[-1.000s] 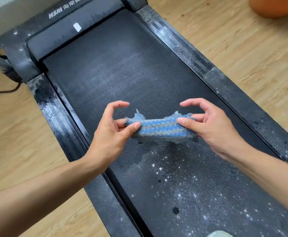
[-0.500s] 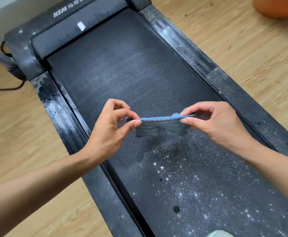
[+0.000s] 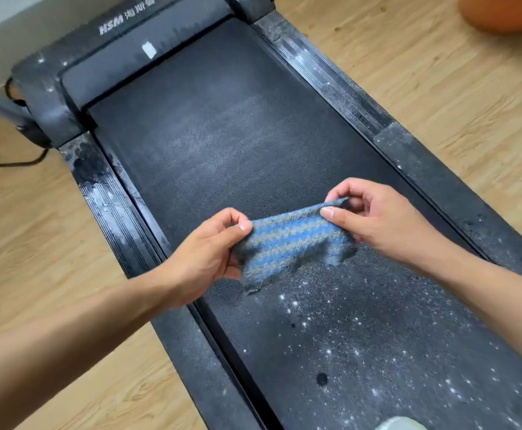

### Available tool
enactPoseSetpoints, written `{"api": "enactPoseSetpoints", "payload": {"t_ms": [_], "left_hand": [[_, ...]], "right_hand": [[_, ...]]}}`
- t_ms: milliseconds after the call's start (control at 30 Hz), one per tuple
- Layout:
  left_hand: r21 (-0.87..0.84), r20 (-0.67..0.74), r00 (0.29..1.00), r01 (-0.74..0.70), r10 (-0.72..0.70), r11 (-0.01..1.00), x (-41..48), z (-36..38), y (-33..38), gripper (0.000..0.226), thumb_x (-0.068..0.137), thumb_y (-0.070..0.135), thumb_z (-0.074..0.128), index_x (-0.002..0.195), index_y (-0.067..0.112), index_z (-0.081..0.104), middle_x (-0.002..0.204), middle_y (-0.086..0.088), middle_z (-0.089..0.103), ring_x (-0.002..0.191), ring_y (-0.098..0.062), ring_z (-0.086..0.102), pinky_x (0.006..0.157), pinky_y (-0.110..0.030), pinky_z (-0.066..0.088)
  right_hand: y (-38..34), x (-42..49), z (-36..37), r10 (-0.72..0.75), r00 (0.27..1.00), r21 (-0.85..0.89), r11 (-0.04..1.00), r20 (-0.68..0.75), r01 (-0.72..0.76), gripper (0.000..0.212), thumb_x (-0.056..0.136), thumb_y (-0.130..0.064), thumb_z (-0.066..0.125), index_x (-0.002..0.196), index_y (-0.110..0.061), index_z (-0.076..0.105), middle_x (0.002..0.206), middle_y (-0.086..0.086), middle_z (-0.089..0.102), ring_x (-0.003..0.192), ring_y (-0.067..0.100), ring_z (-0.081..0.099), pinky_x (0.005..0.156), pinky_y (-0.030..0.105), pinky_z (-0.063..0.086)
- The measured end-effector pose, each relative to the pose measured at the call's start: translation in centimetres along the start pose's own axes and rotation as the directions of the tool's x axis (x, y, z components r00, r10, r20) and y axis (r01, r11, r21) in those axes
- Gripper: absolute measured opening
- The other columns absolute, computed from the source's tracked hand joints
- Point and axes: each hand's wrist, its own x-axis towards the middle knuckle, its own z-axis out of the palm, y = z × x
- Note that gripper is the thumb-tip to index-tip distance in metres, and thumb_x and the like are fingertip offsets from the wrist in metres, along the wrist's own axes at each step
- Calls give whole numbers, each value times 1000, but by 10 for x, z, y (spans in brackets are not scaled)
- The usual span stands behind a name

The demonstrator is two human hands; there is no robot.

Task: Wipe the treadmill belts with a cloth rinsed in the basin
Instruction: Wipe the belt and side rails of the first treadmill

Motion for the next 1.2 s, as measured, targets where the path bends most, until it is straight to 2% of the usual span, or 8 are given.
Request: {"api": "enactPoseSetpoints", "payload": {"t_ms": [233,433,533,600,700,833,1033,1200], "left_hand": [[104,-162,986,67,-49,992,-2,18,-23,17,108,33,54,93,26,50,84,-2,62,67,-18,66,62,-33,57],[-150,-88,993,64,-78,987,-5,42,-8,44,110,48,40,117,9,62,104,-18,72,89,-34,71,67,-39,61],[-323,-30,995,82,-96,943,-9,47,0,61,101,61,43,118,8,67,104,-16,75,88,-28,75,75,-47,66],[-333,-11,997,63,-71,941,-9,48,0,50,97,52,56,120,9,68,112,-15,77,95,-27,75,87,-50,62],[-310,-63,998,-26,7,950,-7,47,-3,28,94,31,68,114,13,60,99,-11,70,82,-21,70,76,-39,62],[-215,-127,986,-134,108,967,-3,38,-5,26,89,22,80,91,19,54,95,-12,67,83,-20,66,80,-40,59],[-113,-220,968,-147,119,983,0,14,2,33,90,12,76,109,15,49,98,-11,80,79,-21,74,77,-38,61],[549,-154,949,-149,275,822,-10,-39,-26,19,105,27,63,117,21,51,118,2,73,107,-15,71,96,-39,55]], "right_hand": [[-28,-11,9,32,999,-115,993,-2,-32,18,90,-21,81,90,-17,64,65,-3,69,43,17,61,48,28,51],[-51,-16,46,25,977,201,977,213,-69,16,93,-19,77,103,-10,68,83,10,77,58,24,72,45,30,53],[-47,-9,27,23,1000,342,939,7,-24,15,98,-20,70,100,-6,68,83,16,77,55,23,66,40,23,42],[-37,-5,10,54,993,318,948,-106,-18,22,93,-30,77,102,-11,69,89,10,77,64,17,67,51,23,49],[-21,-14,18,196,973,242,945,122,-221,50,77,-42,89,114,-15,70,101,5,77,86,11,71,74,26,59],[-10,-23,43,217,953,329,902,213,-279,43,78,-28,85,113,-7,71,107,17,78,91,19,72,85,36,61],[-23,-11,46,145,983,253,953,112,-169,11,90,-15,81,98,-9,77,90,5,78,80,14,68,76,27,52],[-37,-10,52,183,983,136,973,20,-184,11,90,-11,79,96,-4,71,80,5,69,72,14,63,63,26,52]]}}
